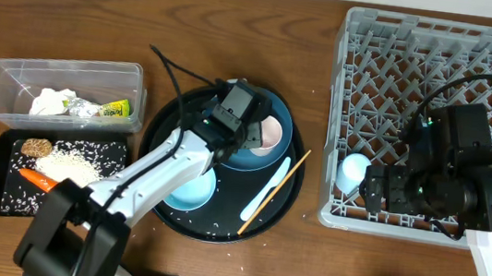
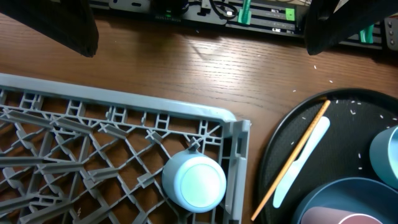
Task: Sort waste into correct bins and load items into the dishwasher rack
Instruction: 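Grasp the pink cup on the blue plate with the left gripper and lift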
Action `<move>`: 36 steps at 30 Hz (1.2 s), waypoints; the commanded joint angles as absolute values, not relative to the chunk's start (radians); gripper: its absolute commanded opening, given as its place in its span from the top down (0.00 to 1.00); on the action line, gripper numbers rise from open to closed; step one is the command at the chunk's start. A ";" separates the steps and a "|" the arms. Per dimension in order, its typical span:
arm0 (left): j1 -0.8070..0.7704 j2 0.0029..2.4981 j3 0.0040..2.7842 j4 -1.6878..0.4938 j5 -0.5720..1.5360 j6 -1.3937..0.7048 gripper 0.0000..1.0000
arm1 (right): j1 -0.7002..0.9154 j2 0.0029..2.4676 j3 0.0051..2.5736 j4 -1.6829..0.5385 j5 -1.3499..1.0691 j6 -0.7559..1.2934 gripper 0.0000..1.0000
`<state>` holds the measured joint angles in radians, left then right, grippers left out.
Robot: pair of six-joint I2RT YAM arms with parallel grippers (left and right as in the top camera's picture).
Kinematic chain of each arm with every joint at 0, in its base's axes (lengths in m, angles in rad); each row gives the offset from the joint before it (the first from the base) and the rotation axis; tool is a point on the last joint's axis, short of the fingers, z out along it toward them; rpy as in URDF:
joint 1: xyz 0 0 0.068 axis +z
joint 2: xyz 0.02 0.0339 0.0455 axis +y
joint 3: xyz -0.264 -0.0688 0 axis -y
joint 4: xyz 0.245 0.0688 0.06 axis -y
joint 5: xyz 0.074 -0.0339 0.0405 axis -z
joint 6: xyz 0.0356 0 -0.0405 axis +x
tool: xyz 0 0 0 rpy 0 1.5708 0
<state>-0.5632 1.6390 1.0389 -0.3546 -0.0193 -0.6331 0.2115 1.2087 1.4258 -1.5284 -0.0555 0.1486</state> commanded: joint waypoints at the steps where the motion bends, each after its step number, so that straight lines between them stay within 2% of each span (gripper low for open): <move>1: -0.562 1.650 1.040 -0.355 -0.035 -0.653 0.61 | 0.197 1.203 1.436 -1.529 -0.060 0.141 0.01; 4: -0.562 1.650 1.040 -0.356 -0.034 -0.653 0.74 | 0.197 1.203 1.435 -1.530 -0.060 0.141 0.01; 16: -0.562 1.680 1.032 -0.358 0.015 -0.657 0.75 | 0.197 1.203 1.411 -1.526 -0.060 0.141 0.02; 17: -0.562 1.681 1.032 -0.357 0.015 -0.656 0.77 | 0.197 1.203 1.411 -1.525 -0.060 0.141 0.02; 19: -0.562 1.678 1.032 -0.352 0.015 -0.656 0.93 | 0.197 1.203 1.411 -1.521 -0.060 0.141 0.03; 26: -0.553 1.589 1.034 -0.357 0.025 -0.574 0.94 | 0.197 1.203 1.411 -1.509 -0.126 0.101 0.07; 32: -0.455 1.379 1.044 -0.357 0.283 -0.438 0.94 | 0.196 1.203 1.411 -1.439 -0.427 -0.099 0.13; 36: -0.275 1.234 1.044 -0.354 0.602 -0.437 0.94 | 0.196 1.203 1.411 -1.375 -0.548 -0.145 0.14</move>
<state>-0.3824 1.3128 1.0378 -0.3553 0.3191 -0.4805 0.2115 1.2087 1.4158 -1.3968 -0.3798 -0.0532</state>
